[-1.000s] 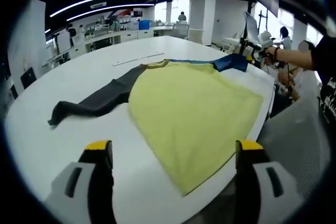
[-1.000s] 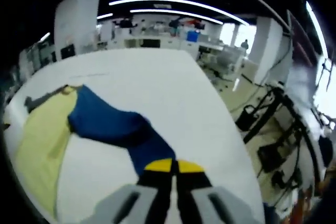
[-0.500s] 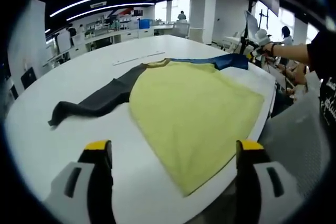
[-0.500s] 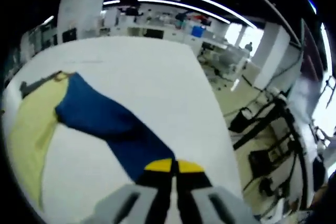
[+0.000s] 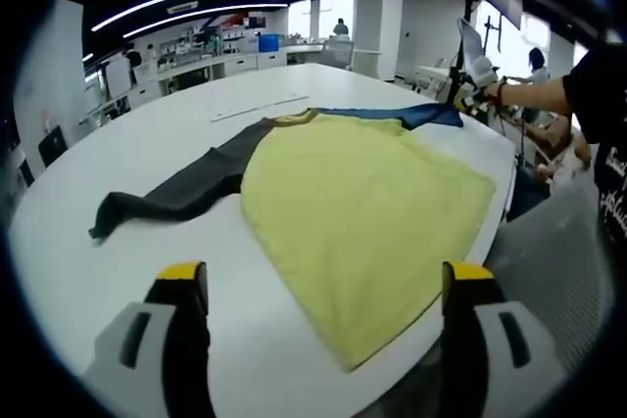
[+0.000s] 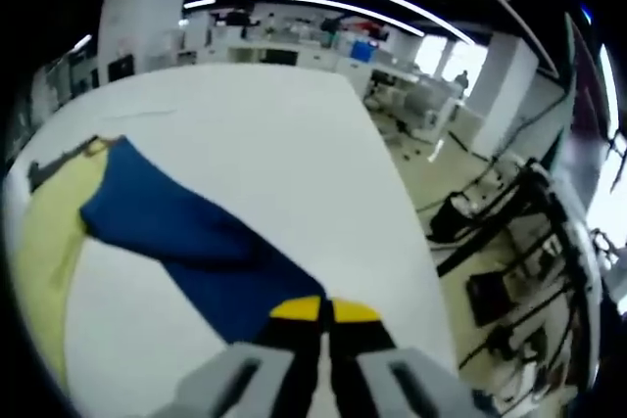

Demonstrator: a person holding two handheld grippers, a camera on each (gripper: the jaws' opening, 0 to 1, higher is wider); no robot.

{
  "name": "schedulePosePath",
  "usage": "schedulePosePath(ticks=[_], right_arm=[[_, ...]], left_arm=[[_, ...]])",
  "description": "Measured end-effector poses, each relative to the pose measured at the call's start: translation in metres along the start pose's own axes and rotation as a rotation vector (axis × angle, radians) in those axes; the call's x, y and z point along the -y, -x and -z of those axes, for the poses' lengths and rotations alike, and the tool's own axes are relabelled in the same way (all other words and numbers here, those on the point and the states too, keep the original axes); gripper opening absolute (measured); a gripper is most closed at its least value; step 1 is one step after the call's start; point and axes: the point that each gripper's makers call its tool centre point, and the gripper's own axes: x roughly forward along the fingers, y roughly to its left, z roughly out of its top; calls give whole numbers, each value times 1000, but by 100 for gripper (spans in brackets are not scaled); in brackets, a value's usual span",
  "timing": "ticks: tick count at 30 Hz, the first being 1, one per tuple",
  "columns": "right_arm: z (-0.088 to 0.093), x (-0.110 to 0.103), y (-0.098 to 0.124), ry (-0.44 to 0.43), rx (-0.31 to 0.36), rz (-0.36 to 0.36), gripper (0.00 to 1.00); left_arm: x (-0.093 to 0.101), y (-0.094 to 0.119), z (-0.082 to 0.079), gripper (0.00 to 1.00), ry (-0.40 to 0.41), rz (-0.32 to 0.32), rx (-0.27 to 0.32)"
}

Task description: Fold the garment on the visible template until the final outline fits inside the template.

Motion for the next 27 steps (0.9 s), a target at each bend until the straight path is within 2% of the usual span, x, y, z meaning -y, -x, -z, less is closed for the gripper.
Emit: schedulePosePath(ticks=[3, 4, 9, 12, 15, 17, 21, 23, 25, 27], right_arm=[[2, -1, 2, -60, 10, 1, 0], [1, 6, -3, -75, 15, 4, 3], [6, 1, 3, -160, 13, 7, 27], [9, -3, 3, -196, 4, 7, 33], [17, -14, 9, -249, -5, 6, 35], [19, -13, 5, -262, -7, 2, 36], [25, -29, 14, -316, -19, -3, 33], [27, -21, 6, -306, -29, 17, 33], [31, -29, 13, -313, -42, 22, 32], [32, -24, 6, -361, -40, 17, 29]], left_arm=[[-1, -1, 0, 97, 1, 0, 1], [-2, -1, 0, 97, 0, 1, 1], [-4, -2, 1, 97, -1, 3, 2], [-6, -2, 1, 96, -2, 4, 6], [-4, -2, 0, 96, -1, 6, 10], [-5, -2, 1, 96, -3, 6, 10], [-5, 0, 1, 96, -1, 2, 13], [-5, 1, 1, 96, 1, -1, 12], [-5, 2, 0, 96, 3, -10, 13], [-5, 3, -1, 96, 8, -12, 17]])
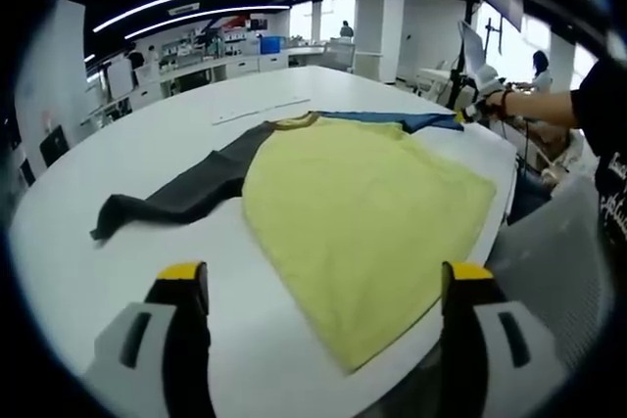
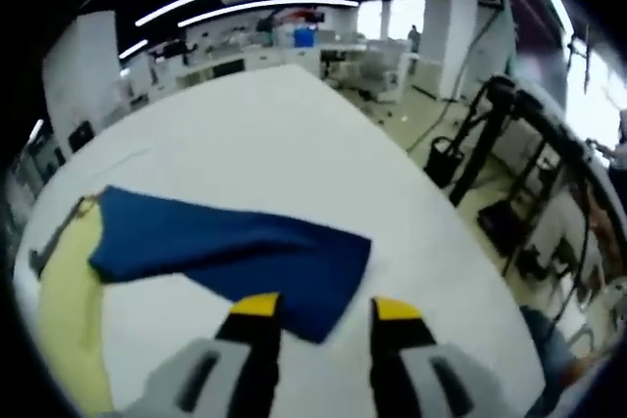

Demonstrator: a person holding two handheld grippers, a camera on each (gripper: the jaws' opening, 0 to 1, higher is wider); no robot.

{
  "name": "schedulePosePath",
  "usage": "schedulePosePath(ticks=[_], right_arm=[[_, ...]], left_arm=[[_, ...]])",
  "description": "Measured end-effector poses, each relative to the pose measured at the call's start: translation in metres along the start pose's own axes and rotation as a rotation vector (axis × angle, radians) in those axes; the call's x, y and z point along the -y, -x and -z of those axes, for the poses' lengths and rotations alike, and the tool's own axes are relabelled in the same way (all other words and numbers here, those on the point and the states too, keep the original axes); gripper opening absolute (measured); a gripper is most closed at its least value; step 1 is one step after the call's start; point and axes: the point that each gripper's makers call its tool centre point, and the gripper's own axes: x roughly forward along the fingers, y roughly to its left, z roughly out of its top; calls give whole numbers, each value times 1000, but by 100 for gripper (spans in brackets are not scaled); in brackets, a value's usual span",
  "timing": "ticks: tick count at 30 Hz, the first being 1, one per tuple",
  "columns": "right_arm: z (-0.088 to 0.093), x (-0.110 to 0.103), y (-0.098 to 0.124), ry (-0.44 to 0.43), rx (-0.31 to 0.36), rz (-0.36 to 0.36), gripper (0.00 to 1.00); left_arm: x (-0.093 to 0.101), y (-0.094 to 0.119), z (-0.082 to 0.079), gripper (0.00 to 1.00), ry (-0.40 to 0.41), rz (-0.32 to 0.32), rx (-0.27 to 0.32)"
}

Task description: Fold the garment on the visible template until the final outline fits inside the template.

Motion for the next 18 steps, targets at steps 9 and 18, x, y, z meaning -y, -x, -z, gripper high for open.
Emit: schedulePosePath(ticks=[9, 18], right_arm=[[10, -4, 3, -22, -37, 10, 21], [17, -1, -2, -44, -56, 34, 21]], left_arm=[[6, 0, -3, 96, 2, -1, 4], [6, 3, -4, 95, 5, -11, 7]])
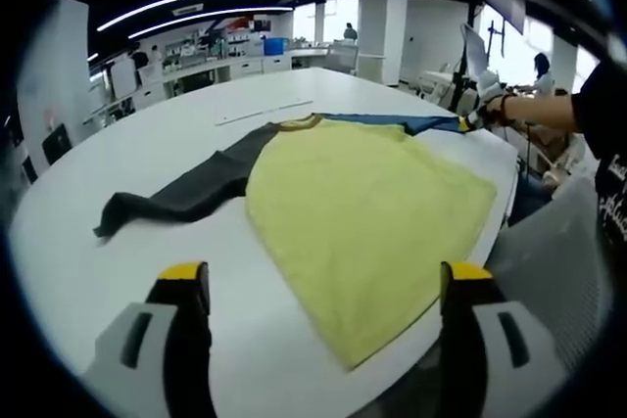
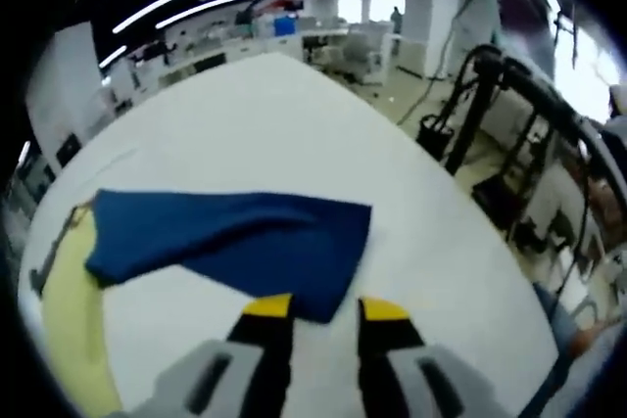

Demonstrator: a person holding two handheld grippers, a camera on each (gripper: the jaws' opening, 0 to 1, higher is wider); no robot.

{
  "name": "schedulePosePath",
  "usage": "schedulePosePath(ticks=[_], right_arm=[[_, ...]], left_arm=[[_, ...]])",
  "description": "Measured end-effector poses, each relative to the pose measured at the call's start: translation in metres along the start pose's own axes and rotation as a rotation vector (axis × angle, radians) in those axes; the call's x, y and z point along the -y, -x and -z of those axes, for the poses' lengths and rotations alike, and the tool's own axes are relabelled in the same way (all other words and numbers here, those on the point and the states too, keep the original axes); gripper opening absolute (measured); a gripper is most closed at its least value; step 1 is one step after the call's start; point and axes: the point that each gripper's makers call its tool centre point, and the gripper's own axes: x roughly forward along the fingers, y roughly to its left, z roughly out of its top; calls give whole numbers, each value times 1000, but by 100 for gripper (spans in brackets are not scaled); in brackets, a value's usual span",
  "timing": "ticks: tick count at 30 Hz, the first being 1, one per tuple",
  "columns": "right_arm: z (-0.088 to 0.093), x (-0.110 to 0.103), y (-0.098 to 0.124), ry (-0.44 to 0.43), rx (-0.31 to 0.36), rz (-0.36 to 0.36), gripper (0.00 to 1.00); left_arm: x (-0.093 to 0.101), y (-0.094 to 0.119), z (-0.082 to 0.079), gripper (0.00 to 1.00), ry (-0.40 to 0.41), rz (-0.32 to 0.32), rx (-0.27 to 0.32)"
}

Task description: Fold the garment on the visible template until the final outline fits inside the template.

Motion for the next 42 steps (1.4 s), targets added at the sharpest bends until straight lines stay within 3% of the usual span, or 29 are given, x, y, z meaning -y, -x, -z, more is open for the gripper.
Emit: schedulePosePath(ticks=[4, 7, 18, 28, 30, 32, 38, 42], right_arm=[[0, 1, 1, 8, 5, 4, 19], [-1, -1, -1, 45, 4, -10, 11], [1, -1, 1, -1, -2, -46, 0], [-8, 18, 2, 21, 0, -64, 0], [-5, 15, 13, 28, -3, -68, 0], [-14, 24, 6, 56, -3, -76, 0], [-9, 17, 20, 59, -15, -106, 0], [-8, 16, 17, 62, -20, -115, 0]], left_arm=[[-2, 1, 1, 95, -1, -5, -4], [-2, 1, 2, 95, 1, -9, -9], [-2, 2, 1, 95, 2, -11, -6], [-3, 4, 1, 95, -3, -9, -3], [-4, 4, 1, 95, -5, -7, -3], [-4, 5, 1, 95, -9, -6, -2], [-3, 6, 1, 95, -12, -4, -4], [-4, 6, 2, 96, -14, -1, -5]])
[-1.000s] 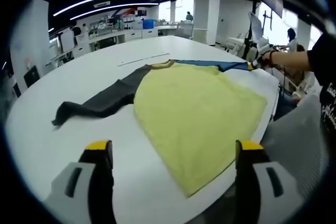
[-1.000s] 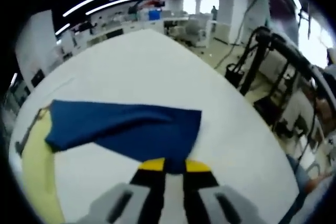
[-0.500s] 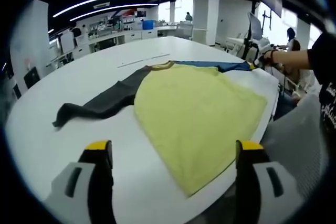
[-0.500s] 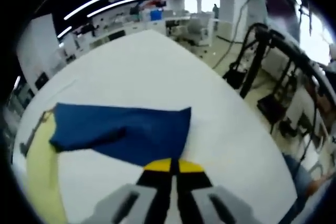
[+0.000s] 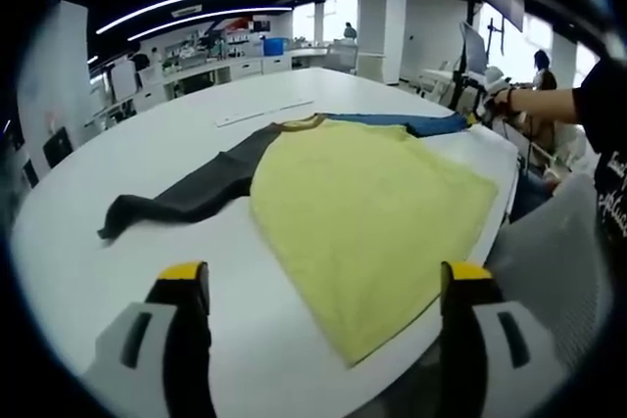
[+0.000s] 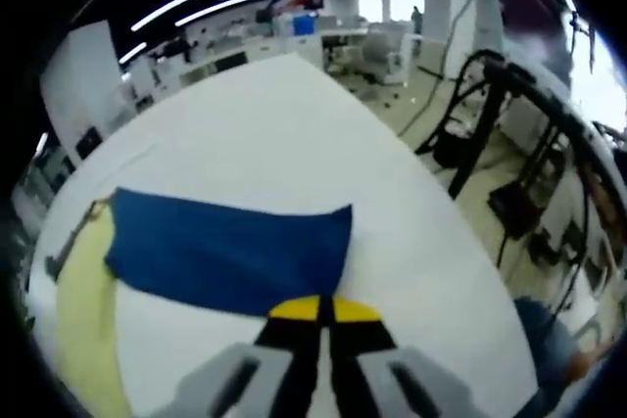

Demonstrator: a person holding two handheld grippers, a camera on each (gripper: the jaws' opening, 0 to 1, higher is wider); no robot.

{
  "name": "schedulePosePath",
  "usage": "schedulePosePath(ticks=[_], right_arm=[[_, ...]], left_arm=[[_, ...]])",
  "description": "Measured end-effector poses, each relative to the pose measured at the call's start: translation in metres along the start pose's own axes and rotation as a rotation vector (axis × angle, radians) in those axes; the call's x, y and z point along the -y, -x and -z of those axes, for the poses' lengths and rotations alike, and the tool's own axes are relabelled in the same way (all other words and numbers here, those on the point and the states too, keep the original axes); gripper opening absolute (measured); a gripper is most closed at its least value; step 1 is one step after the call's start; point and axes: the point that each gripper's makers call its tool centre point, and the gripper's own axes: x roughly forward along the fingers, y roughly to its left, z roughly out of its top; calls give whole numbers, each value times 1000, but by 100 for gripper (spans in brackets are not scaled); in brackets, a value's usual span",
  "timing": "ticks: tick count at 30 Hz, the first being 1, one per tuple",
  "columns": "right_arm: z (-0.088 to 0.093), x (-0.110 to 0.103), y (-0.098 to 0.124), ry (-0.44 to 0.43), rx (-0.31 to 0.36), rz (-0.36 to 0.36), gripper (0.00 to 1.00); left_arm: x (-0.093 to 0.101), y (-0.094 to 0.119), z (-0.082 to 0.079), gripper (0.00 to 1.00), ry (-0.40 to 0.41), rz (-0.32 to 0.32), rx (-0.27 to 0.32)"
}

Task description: Fold the garment on the visible template until the final outline fits inside the template.

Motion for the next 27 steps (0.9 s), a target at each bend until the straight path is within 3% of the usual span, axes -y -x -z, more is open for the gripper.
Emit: schedulePosePath(ticks=[8, 18, 27], right_arm=[[-5, -11, 11, -21, 13, -13, 0], [-27, -22, 14, -19, 47, -44, 0], [-44, -51, 19, 3, 58, -95, 0]], left_arm=[[3, -1, -3, 97, 1, 12, 10], [5, 2, -3, 98, 2, 21, 14], [8, 2, 1, 97, 0, 23, 4]])
